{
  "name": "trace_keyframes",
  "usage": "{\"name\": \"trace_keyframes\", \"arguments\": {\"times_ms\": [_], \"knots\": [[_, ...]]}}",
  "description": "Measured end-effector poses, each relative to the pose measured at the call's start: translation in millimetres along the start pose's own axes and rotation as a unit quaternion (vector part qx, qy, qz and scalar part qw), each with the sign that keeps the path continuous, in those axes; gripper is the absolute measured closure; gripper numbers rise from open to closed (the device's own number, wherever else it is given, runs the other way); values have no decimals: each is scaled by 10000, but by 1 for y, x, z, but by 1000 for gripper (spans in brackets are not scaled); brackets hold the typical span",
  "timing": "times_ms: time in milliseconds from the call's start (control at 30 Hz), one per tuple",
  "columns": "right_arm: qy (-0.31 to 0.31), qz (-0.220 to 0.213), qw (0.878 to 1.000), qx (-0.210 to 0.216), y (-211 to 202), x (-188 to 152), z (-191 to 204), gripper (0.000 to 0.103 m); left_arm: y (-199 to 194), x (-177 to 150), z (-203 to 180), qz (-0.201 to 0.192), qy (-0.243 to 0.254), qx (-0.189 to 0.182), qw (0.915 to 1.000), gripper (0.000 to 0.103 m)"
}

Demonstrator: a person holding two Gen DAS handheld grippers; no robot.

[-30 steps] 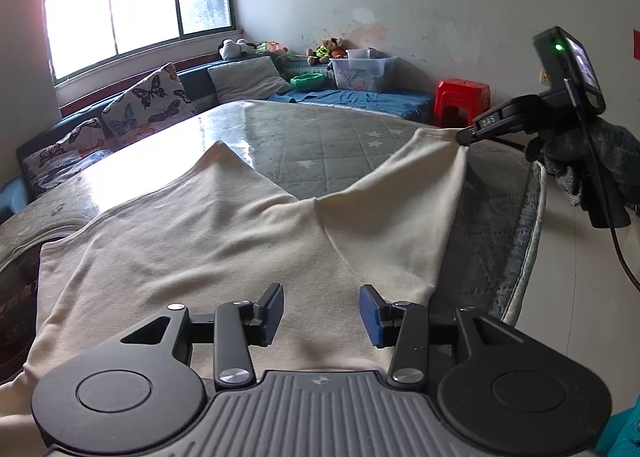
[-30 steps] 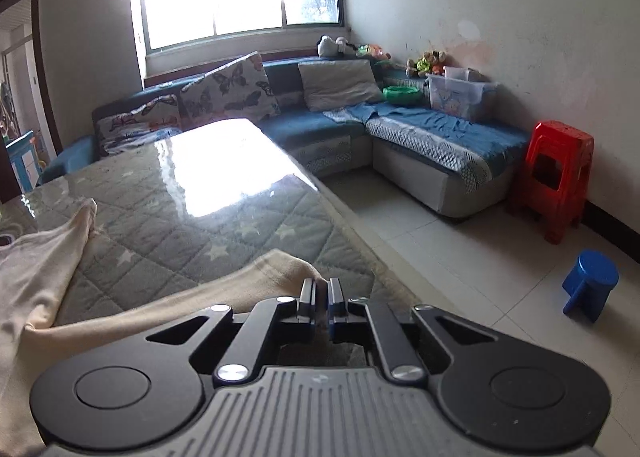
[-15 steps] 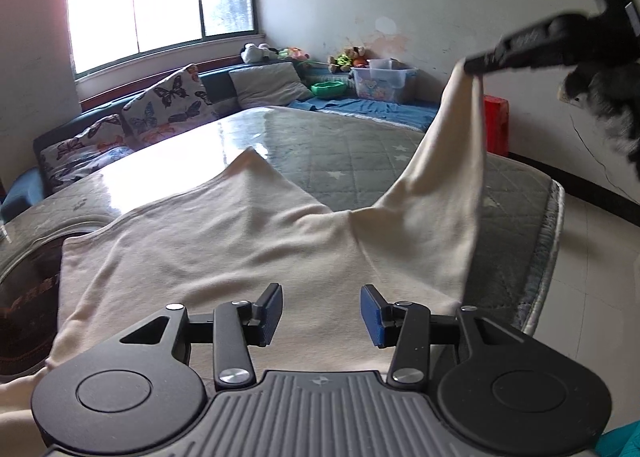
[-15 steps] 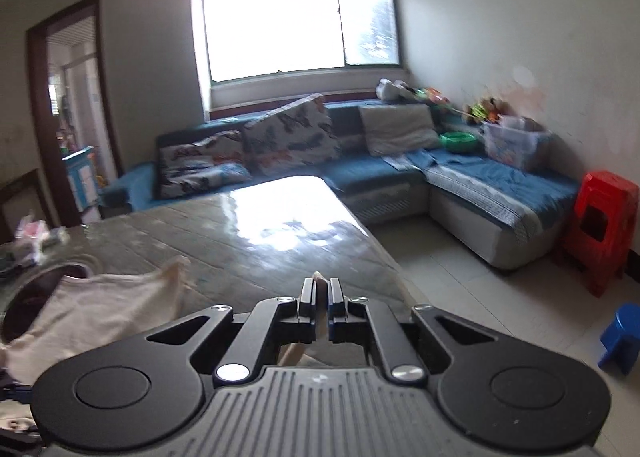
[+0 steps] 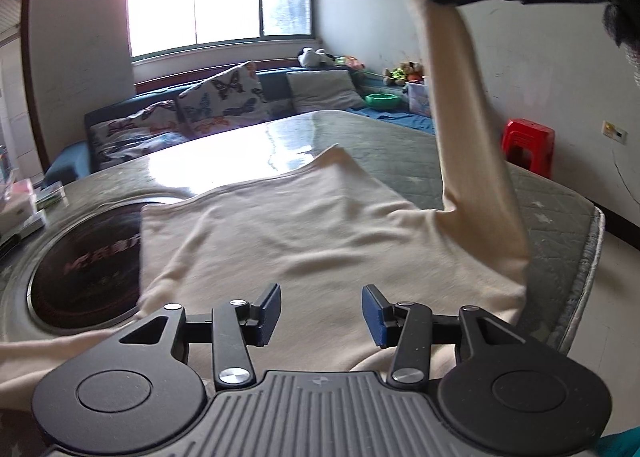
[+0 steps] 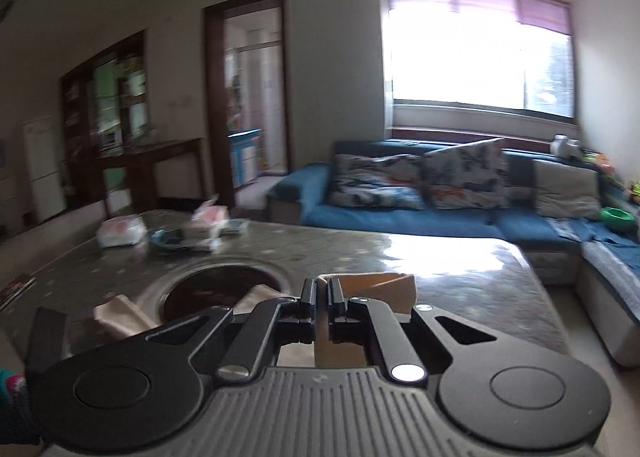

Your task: Fold clothes

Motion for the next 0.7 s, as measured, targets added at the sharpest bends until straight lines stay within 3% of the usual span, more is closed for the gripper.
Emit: {"name": "trace_keyframes", "arguments": {"times_ms": [200,433,700], "knots": [[-447,233,9952,842,49,6,59,99,-12,-11,25,-2,-232,246,9994,52],[-628,709,9833,1556,91,-21,103,98,-26,-19,45,-12,-393,476,9981,49],[-680,1172,9805,1423,76,-56,83,90,-41,-23,58,-66,-450,671,9967,49]]}}
Point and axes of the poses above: each gripper's, at about its wrist camera, not at the fingertips, and y roughly the way its jaws point, z to its left, x to its top, the point moved 6 cm from there along y, roughly the way its jaws point, and after that the axes turned 14 degrees about -y, right-handed, at the moved point
